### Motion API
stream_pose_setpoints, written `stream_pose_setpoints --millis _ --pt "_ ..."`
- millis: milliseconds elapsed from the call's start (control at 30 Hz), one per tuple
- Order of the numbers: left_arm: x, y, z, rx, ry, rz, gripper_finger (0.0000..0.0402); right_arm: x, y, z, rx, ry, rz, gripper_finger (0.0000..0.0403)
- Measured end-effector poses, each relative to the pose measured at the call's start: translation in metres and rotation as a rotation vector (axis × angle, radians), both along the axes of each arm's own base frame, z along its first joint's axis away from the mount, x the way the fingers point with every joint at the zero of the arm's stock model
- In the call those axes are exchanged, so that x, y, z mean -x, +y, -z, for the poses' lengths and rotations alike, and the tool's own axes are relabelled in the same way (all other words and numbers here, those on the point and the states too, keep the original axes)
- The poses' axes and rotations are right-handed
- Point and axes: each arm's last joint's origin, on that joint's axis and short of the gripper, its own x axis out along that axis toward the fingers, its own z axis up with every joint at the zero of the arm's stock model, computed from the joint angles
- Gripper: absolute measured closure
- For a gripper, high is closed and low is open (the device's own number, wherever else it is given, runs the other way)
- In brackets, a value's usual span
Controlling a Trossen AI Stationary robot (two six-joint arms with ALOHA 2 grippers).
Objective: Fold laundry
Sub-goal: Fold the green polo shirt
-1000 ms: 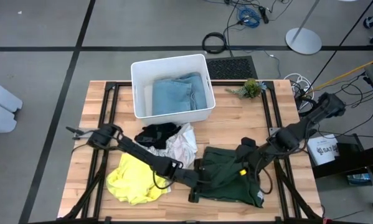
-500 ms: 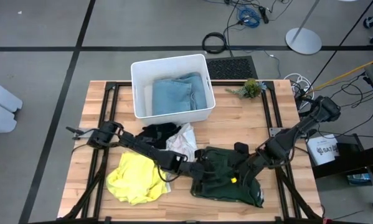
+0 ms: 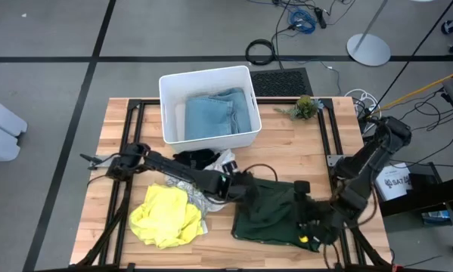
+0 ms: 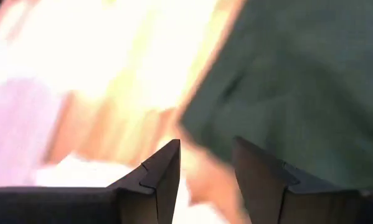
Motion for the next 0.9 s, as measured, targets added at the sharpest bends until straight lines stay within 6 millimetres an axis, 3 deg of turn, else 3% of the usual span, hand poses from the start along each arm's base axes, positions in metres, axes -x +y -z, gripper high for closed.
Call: stream_pose_setpoints --millis 167,467,667,900 --pt "0.004 0.001 -0.020 -0.032 0.036 -0.062 0.0249 0.021 0.014 0.003 0.031 -0.101 0.018 0.0195" --pt "0.024 -0.035 -0.069 -0.207 -0.041 -0.066 0.0249 0.039 0.018 0.020 0.018 -0.163 0.079 0.0195" --pt "0.066 -0.059 -0.095 -0.360 -0.112 -0.169 0.0249 0.026 0.010 0.025 -0.025 -0.175 0.162 0.0195" --pt "0.100 -0.077 -0.109 -0.522 -0.186 -0.199 0.0249 -0.007 -0.008 0.028 -0.035 0.036 0.012 0.0195"
